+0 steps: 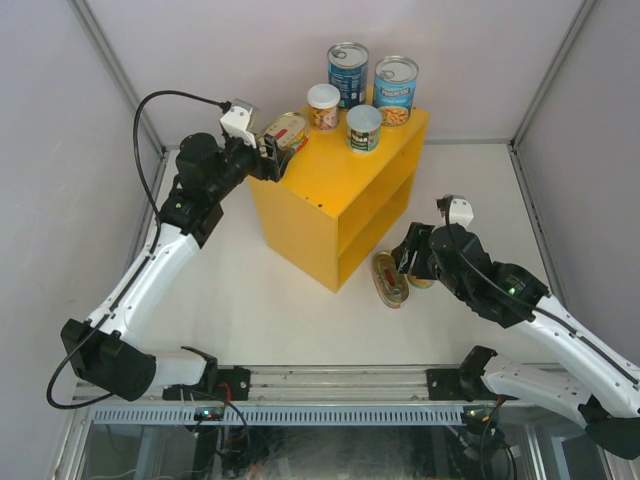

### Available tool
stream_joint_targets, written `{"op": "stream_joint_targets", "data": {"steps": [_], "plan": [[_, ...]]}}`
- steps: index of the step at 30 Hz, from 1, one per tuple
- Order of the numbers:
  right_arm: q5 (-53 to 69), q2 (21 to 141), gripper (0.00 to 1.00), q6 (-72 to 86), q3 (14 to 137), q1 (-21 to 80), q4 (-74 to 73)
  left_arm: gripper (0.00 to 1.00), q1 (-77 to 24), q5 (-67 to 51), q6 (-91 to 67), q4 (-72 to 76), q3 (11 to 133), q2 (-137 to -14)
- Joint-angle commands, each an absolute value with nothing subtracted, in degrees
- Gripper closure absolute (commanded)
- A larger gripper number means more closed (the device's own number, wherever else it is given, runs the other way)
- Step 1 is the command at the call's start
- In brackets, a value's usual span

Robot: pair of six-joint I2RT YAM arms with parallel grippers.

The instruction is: Place and organize the canned foods onto the counter

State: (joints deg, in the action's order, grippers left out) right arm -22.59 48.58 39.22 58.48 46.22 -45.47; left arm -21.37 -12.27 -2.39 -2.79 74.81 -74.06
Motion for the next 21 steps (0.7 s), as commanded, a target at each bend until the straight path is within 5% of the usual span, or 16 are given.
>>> {"op": "stream_joint_targets", "data": {"steps": [1, 9, 21], "plan": [[-23.18, 48.77, 0.42, 40.07, 60.64, 46.31, -42.35, 1.0, -21.15, -13.72, -2.98, -0.23, 76.21, -74.01], [-23.3, 49.13, 0.42, 40.1, 60.69, 46.76, -42.14, 0.9, -21.15, -12.89, -3.56, -0.18, 75.77, -74.15], [-23.01, 49.39, 0.42, 39.58, 60.65, 46.76, -41.5, 0.47, -21.15, -11.06, -3.82, 1.05, 74.16, -73.48]]}}
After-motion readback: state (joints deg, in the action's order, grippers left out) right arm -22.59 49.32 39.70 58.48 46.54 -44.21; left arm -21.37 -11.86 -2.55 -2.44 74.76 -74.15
